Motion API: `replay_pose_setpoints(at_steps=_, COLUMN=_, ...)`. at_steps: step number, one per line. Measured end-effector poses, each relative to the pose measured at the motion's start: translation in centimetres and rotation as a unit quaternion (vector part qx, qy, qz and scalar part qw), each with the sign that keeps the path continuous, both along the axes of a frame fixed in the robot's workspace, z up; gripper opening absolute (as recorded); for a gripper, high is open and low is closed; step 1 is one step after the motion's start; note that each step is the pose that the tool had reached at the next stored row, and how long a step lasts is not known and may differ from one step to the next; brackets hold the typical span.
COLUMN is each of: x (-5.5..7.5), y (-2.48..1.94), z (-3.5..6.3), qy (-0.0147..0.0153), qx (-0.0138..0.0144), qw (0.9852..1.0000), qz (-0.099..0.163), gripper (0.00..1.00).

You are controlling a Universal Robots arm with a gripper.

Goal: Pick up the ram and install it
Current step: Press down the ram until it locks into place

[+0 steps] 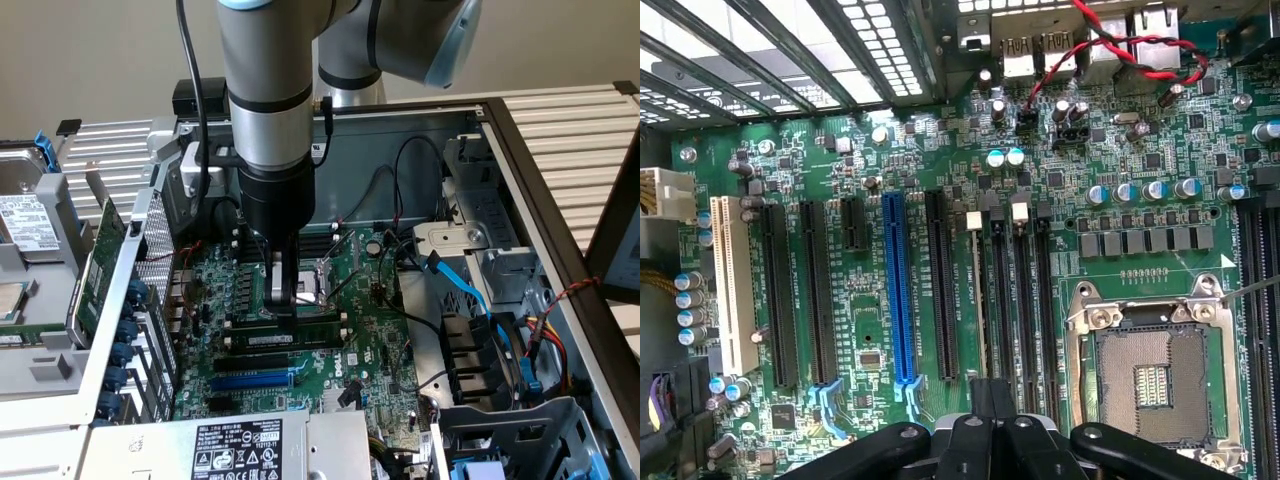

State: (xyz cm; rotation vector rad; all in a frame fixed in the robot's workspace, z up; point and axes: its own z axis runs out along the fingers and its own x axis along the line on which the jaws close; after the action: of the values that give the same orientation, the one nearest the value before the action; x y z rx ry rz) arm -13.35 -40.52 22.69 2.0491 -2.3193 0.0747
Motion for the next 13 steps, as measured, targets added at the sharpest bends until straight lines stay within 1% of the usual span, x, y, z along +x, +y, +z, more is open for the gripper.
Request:
replay_pose_setpoints(at_steps=4, x=0.0, y=-0.1, z=-0.01, qy=0.0, qx=0.0002, qw=1.0, qz=0.0, gripper=0.11)
replay_pose_setpoints(at_steps=13, x=0.0, y=-0.12, z=-0.08, qy=0.0, qx=0.0007, qw=1.0, qz=0.0, gripper=0.11)
